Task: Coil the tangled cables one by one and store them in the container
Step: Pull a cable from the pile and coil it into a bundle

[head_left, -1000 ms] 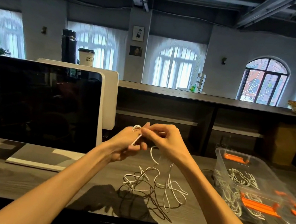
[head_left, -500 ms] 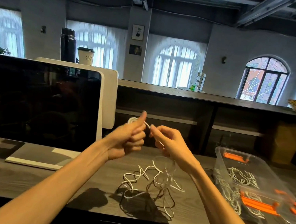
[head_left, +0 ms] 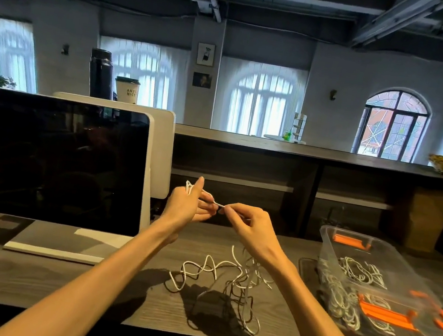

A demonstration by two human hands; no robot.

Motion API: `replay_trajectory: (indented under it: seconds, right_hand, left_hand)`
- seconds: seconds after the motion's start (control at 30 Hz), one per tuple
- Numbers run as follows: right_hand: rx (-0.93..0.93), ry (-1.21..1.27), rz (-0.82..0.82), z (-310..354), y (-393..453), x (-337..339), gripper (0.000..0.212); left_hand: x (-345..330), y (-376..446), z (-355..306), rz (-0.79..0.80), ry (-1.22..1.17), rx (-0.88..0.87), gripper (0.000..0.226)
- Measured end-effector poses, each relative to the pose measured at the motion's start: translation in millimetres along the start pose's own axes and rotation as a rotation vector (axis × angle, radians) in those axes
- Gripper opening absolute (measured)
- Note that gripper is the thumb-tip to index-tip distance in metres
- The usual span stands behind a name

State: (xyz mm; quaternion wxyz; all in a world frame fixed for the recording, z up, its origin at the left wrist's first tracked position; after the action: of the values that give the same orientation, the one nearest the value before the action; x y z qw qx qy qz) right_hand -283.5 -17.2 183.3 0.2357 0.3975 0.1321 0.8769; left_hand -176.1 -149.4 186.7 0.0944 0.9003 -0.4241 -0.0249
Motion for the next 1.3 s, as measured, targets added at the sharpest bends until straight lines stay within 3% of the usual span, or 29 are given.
replay_trajectory:
  seconds: [0.13,0.3,0.4,0.57,0.7,0.83,1.0,1.1,1.2,1.3]
  right_hand:
    - [0.03,-0.127,0.031,6.3,-2.3,-5.3,0.023]
    - [0.052,-0.158,0.149,17.1,-7.0,-17.3,0.027]
    - [0.044,-0.026,0.211,19.7,-10.1,-17.1,0.032]
    - [-0.047,0.117,0.341,12.8,-17.1,-9.3,0.023]
    - [-0.011,0.336,0.274,15.6,-19.8,2.8,0.019]
    - [0.065,0.329,0.257,27.9,-17.1,10.9,0.017]
    - [0.051,0.495,0.278,38.4,-11.8,22.4,0.025]
    - [0.081,0.389,0.297,42.7,-11.1,26.0,0.029]
    - [0.146,0.339,0.247,48.5,-11.3,25.2,0.021]
    - [0.202,0.282,0.063,49.5,-8.4,30.1,0.016]
  left_hand:
    - [-4.3,-0.9,-6.0,-0.008,0.033,0.016,0.045]
    - [-15.3,-3.0,-9.6,0.092,-0.554,0.0,0.028]
    - [-12.1,-1.8,-15.4,0.136,-0.683,0.008,0.033]
    - [-5.7,-10.0,-28.8,0.16,-0.464,0.018,0.056]
    - [-9.6,-13.4,-33.9,0.18,-0.044,0.016,0.043]
    - [-23.0,-23.0,-33.7,0.246,0.238,0.01,0.038]
    - [-33.6,-22.8,-14.9,0.396,0.135,0.089,0.025]
    - [-38.5,-27.5,-15.2,0.441,0.06,0.103,0.027]
    - [-45.8,-31.1,-15.4,0.52,0.021,0.133,0.054]
    - [-56.9,-36.6,-12.6,0.645,-0.162,0.238,0.077]
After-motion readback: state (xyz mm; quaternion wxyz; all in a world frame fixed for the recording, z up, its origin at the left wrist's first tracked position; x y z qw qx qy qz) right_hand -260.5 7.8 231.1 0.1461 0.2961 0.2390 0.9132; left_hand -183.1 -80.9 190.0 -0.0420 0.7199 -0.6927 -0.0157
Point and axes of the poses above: each hand's wrist, its own y-axis towards the middle knuckle, its own x-axis out of the back of the hand, z = x × y, the point moved 6 cm from there along y, towards the middle knuckle, and after that the axes turned 12 degrees about z, right-handed, at the moved point
